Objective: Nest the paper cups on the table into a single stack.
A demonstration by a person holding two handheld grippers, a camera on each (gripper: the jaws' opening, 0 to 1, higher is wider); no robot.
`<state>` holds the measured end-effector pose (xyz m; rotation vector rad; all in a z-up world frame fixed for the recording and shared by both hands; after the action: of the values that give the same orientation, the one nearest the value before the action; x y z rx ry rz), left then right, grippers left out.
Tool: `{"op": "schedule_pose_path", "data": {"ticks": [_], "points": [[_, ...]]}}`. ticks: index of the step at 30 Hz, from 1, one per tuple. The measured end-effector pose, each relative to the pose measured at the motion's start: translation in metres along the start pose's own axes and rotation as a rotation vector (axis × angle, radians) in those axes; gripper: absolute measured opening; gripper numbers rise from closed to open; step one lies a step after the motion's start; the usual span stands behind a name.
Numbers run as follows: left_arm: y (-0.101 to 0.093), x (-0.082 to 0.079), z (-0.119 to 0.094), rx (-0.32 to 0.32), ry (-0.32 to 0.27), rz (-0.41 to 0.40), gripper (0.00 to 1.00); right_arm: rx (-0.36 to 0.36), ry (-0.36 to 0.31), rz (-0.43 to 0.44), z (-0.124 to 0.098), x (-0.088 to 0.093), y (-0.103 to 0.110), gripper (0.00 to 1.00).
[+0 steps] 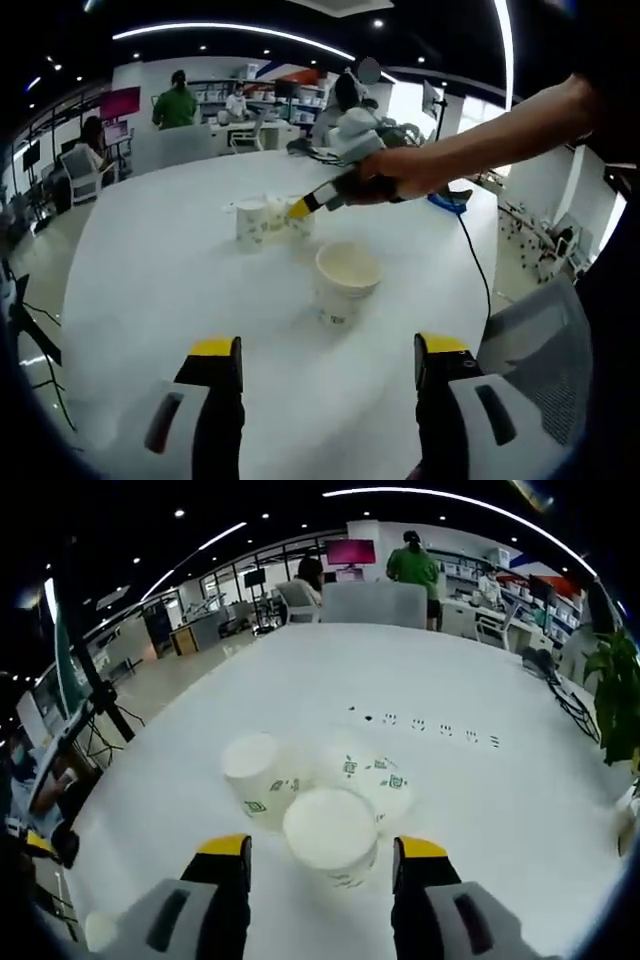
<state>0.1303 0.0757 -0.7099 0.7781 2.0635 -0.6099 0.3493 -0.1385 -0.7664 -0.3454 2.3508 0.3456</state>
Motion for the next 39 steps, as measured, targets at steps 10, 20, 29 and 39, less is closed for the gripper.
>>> {"op": "schedule_pose_path", "data": {"ticks": [10,20,29,39], "points": [[0.001,0.006,0.001,0.000,0.010,-0.012,0.68,0.012,0.003,-0.017,0.001,0.000,-0.003,0.38],[-0.001,0.007,0.003,0.006,0.015,-0.012,0.67,-0.002,-0.001,-0.039,-0.006,0.004,0.002,0.34],[-0.003,0.002,0.004,0.008,0.001,-0.023,0.67,-0.024,-0.033,-0.034,-0.019,0.000,0.006,0.34],[-0.004,-0.005,0.010,0.021,-0.018,-0.021,0.66,-0.041,-0.058,-0.018,-0.036,0.007,0.003,0.33]]}}
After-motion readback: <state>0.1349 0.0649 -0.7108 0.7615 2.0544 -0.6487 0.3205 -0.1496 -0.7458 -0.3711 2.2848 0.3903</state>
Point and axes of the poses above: the point that each gripper's makers call its tool centre point, and the gripper's own axes: z roughly forward along the fingers, y roughly to its left, x roughly out of its underside, the point moved 4 cm from there along -z, roughly backward along the fingers, and after that the axes turned 2 degrees about z, right-handed, at the moved point
